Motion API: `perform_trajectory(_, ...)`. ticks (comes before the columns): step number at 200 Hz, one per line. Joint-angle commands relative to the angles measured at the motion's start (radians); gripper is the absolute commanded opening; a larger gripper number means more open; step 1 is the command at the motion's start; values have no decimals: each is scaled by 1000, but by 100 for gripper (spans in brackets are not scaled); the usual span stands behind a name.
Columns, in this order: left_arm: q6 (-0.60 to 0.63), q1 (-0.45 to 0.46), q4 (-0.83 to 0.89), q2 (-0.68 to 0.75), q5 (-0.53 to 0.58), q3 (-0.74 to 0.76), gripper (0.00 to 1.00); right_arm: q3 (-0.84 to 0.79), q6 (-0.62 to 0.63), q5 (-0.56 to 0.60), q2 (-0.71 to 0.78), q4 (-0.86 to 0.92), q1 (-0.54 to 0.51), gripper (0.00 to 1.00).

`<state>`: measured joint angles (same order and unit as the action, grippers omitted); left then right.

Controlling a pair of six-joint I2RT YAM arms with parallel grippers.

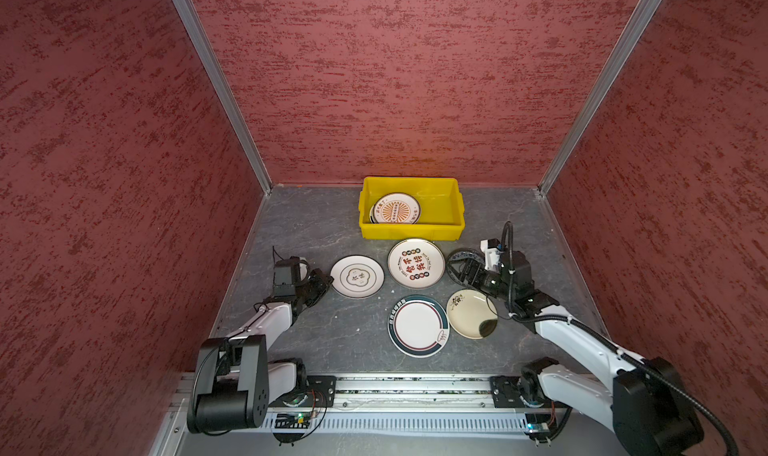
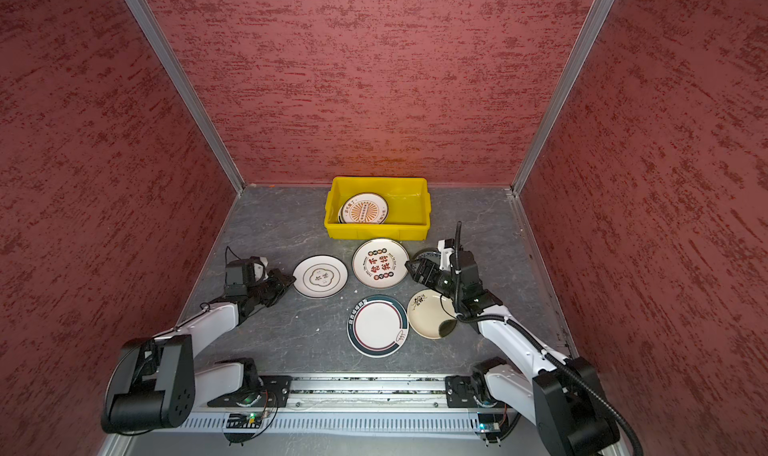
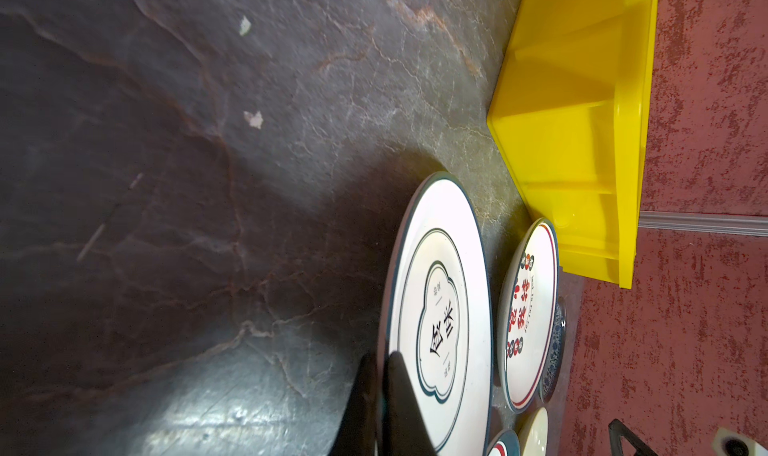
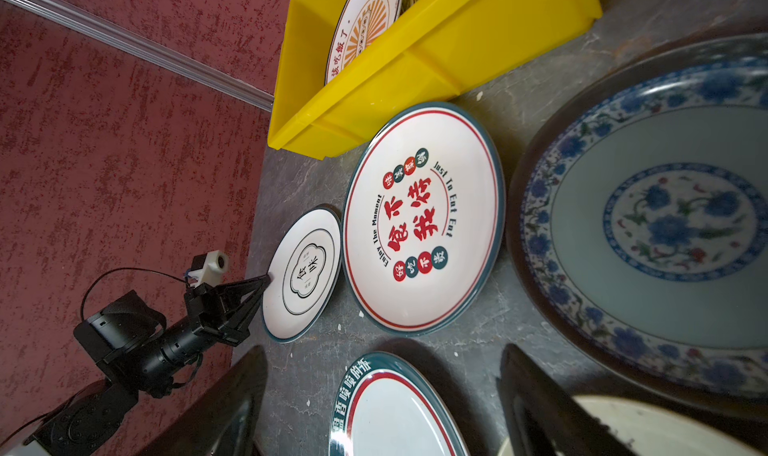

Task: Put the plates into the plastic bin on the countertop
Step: 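Pinch the white plate's rim with the left gripper and tilt it up, then lift the white plate upright with the left gripper toward the yellow bin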

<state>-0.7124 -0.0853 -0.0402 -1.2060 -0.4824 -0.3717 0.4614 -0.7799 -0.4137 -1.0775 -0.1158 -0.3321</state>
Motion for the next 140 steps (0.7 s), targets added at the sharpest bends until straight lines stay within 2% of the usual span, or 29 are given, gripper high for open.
perform_trajectory(1, -23, -10, 3, 45, -49, -44, 0, -15, -9, 13, -1, -40, 1, 88)
perform_trajectory(97, -118, 14, 49, 295, -73, -70, 0, -17, -40, -45, -48, -125, 2, 88)
perform_trajectory(140, -119, 44, 86, 326, -47, -100, 0, -14, -42, -58, -55, -136, 1, 88)
